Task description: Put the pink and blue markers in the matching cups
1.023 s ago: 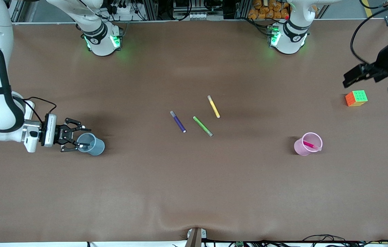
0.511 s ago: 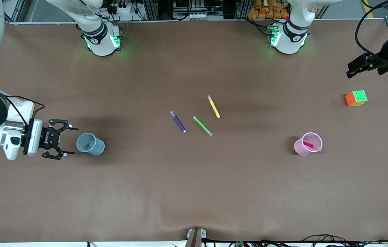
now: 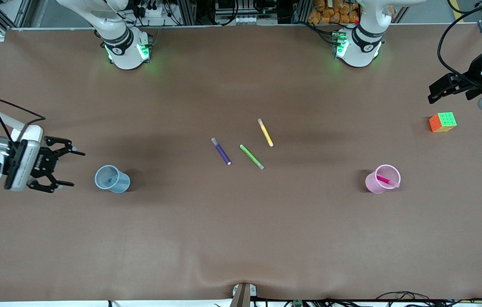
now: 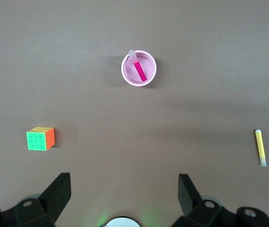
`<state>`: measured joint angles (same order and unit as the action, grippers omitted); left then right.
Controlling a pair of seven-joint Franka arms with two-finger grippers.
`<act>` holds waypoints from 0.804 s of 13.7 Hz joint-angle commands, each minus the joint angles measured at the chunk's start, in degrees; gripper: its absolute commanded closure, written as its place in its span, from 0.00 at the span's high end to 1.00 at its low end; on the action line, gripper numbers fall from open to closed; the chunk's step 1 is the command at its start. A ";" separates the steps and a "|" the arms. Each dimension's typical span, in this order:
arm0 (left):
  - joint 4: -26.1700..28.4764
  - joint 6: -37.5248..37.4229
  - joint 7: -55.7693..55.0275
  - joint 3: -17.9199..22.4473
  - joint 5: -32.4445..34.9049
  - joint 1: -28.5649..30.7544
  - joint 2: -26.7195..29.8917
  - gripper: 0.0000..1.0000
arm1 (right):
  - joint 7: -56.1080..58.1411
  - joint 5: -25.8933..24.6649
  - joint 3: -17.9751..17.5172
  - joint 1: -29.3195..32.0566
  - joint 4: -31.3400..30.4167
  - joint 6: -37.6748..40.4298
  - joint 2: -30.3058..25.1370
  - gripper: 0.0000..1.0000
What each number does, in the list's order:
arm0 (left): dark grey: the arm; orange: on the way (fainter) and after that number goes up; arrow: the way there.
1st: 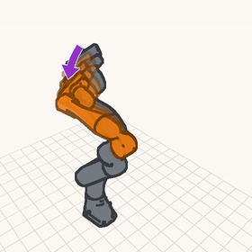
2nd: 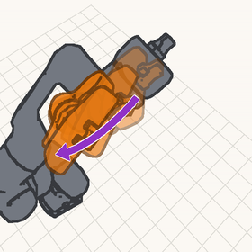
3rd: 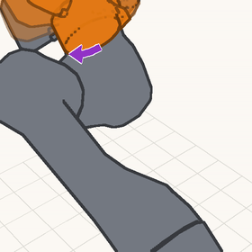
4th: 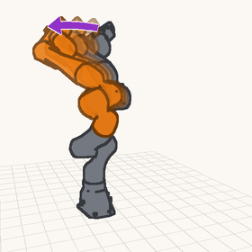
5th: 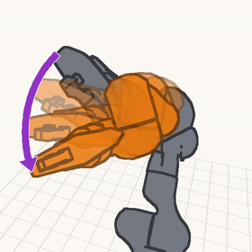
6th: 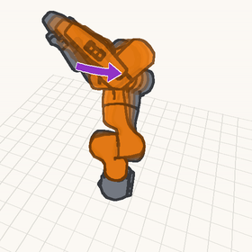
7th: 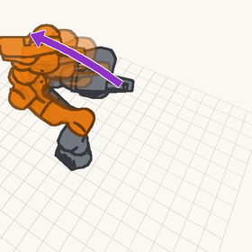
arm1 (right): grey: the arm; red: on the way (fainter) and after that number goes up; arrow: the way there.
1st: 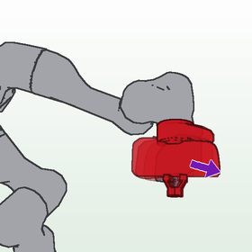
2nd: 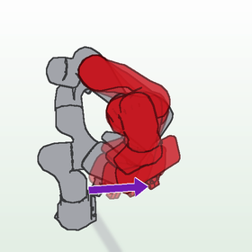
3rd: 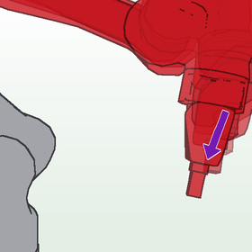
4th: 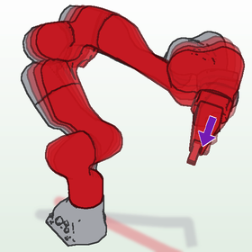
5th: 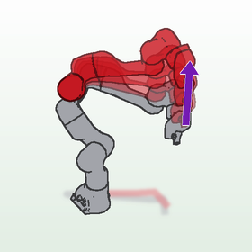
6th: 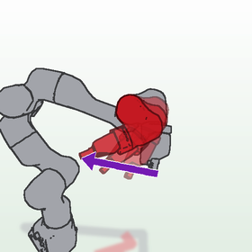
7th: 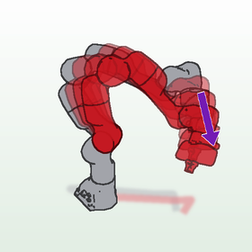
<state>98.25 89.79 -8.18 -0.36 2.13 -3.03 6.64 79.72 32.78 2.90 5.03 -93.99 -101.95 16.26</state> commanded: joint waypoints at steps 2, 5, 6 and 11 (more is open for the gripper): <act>1.42 0.82 0.97 0.10 -0.02 -0.31 1.19 1.00 | -14.20 -8.94 -0.18 -2.64 -0.75 0.79 -6.75 1.00; 1.33 0.56 2.89 0.10 -0.11 -0.05 1.01 1.00 | -29.31 -16.49 -0.18 -5.19 -0.75 1.75 -10.97 1.00; 1.33 0.47 4.12 0.10 -0.11 0.13 1.01 1.00 | -33.62 -18.17 -0.18 -5.55 -0.93 1.93 -12.03 1.00; 1.33 -0.85 4.58 0.45 -0.20 0.31 1.36 1.00 | -49.72 -24.85 -0.18 -5.47 -0.84 4.83 -14.67 1.00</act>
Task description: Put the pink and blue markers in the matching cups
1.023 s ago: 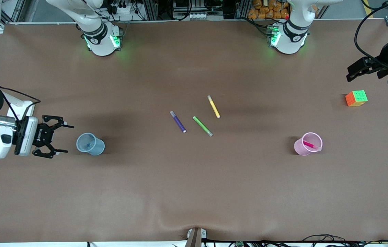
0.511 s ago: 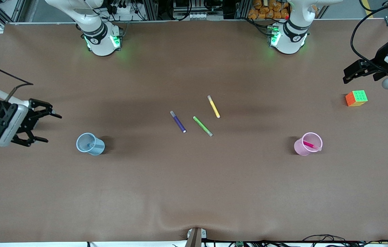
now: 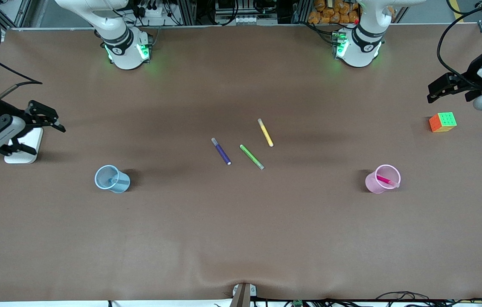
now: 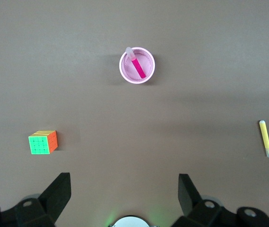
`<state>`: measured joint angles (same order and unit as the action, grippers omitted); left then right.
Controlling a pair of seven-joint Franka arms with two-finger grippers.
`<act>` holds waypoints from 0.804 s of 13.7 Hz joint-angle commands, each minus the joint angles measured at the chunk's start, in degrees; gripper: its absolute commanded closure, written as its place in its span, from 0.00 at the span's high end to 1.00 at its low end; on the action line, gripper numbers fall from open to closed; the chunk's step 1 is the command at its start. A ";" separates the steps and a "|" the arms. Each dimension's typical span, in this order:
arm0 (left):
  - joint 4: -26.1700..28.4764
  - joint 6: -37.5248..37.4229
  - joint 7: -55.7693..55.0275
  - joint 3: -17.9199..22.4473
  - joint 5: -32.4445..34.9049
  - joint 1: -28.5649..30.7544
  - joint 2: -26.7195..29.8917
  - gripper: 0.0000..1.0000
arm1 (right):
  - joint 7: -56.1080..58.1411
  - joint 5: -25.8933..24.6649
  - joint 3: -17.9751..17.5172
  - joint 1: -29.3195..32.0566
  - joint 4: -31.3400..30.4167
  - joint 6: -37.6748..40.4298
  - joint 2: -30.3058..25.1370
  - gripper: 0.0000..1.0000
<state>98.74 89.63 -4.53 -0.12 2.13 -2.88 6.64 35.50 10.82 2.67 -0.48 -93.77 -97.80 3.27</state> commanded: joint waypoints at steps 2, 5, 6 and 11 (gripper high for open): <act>0.93 -2.17 1.01 0.30 -0.20 1.46 1.71 1.00 | -11.30 -6.58 0.05 0.57 -1.06 1.29 -2.74 1.00; 0.76 -2.44 1.01 0.04 -0.28 1.91 1.98 1.00 | -22.80 -8.36 -0.04 1.27 -1.06 4.71 -4.49 1.00; 0.76 -2.53 1.01 -0.14 -0.29 1.82 2.15 1.00 | -27.11 -8.53 -0.04 1.36 -1.06 5.51 -5.20 1.00; -0.21 -2.71 0.92 -0.14 -0.81 1.65 1.36 1.00 | -38.49 -9.41 0.14 2.15 -0.63 9.55 -6.52 1.00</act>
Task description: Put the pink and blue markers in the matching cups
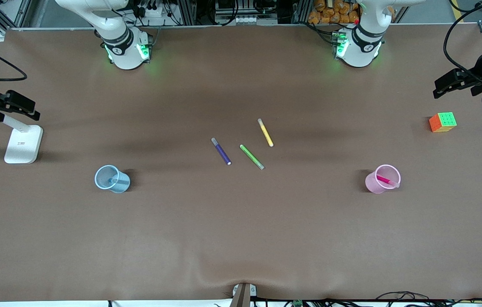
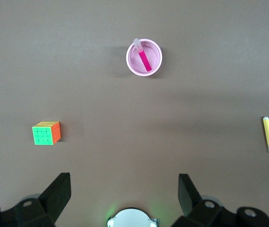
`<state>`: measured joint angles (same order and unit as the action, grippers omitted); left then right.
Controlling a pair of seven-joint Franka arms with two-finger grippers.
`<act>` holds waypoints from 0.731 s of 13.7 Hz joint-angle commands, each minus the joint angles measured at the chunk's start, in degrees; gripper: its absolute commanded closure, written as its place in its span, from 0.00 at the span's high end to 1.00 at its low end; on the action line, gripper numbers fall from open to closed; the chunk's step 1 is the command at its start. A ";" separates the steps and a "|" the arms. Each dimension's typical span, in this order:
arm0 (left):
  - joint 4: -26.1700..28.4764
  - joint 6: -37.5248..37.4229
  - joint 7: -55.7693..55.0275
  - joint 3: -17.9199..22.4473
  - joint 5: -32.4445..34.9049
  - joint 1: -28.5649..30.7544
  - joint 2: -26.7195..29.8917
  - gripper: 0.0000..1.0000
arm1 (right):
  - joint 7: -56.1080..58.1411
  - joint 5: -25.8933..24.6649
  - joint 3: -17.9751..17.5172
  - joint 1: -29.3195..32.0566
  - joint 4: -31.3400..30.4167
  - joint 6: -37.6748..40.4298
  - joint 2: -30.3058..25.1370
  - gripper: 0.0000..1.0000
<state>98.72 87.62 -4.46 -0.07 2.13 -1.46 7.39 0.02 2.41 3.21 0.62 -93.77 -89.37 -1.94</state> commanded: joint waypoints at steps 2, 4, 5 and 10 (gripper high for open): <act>-0.19 -0.70 0.86 -0.19 -0.81 0.40 0.70 1.00 | -4.15 -1.00 -0.49 1.22 -0.45 2.27 -1.66 1.00; -0.36 -0.78 0.95 -0.19 -0.81 0.49 0.87 1.00 | -4.24 -0.91 -0.66 2.10 -0.45 3.06 -1.75 1.00; -0.45 -0.70 0.95 -0.19 -0.90 0.40 0.87 1.00 | -4.24 -0.91 -0.66 1.93 -0.28 3.33 -1.75 1.00; -3.00 -1.05 0.68 -0.02 -0.81 0.49 -0.01 1.00 | -4.15 -0.91 -0.40 2.01 0.25 4.12 -1.49 1.00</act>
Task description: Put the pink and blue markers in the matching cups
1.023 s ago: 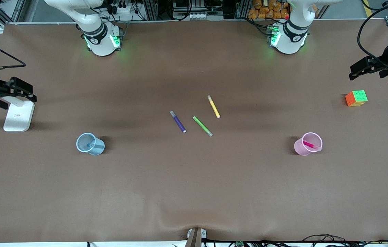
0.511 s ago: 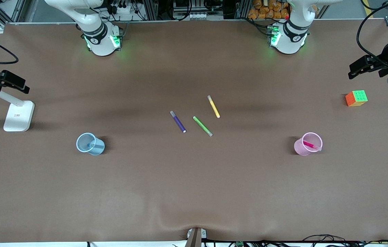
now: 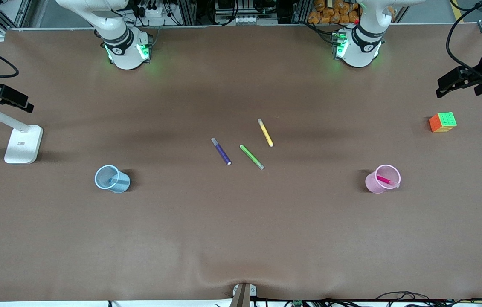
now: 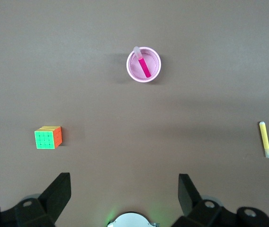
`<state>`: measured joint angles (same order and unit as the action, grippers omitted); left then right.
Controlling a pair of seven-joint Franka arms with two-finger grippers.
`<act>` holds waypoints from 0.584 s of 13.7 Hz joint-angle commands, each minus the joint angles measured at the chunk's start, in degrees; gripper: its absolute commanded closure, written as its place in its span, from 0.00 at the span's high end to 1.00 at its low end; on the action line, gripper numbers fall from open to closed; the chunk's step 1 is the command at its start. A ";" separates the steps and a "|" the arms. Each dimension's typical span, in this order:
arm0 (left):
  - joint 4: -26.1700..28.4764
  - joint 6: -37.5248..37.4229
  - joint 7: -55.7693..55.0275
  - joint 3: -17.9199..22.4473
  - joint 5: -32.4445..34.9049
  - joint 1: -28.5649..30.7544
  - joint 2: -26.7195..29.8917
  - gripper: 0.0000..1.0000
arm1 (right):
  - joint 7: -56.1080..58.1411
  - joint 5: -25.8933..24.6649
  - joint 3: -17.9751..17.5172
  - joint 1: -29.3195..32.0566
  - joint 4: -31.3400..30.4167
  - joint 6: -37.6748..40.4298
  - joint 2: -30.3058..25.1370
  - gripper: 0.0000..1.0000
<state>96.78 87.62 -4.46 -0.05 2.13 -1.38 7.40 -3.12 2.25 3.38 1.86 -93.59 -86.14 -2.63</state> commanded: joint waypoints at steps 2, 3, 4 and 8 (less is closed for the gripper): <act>-1.16 -1.22 0.77 0.05 -0.81 0.50 -0.01 1.00 | -1.28 -0.76 -0.57 0.78 -0.19 0.97 -0.80 1.00; -1.16 -1.31 0.77 0.05 -0.81 0.50 -0.01 1.00 | -1.19 -0.67 -0.57 0.95 -0.19 1.50 -0.71 1.00; -1.16 -1.57 0.77 0.05 -0.81 0.50 0.07 1.00 | -1.19 -0.76 -0.48 0.95 -0.19 1.50 -0.71 1.00; -1.16 -2.10 0.95 0.14 -0.81 0.50 0.07 1.00 | -1.10 -0.76 -0.48 1.04 -0.28 1.68 -0.71 1.00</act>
<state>96.54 86.72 -4.46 0.14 2.13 -1.34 7.39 -3.40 2.25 3.45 2.16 -93.60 -84.90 -2.63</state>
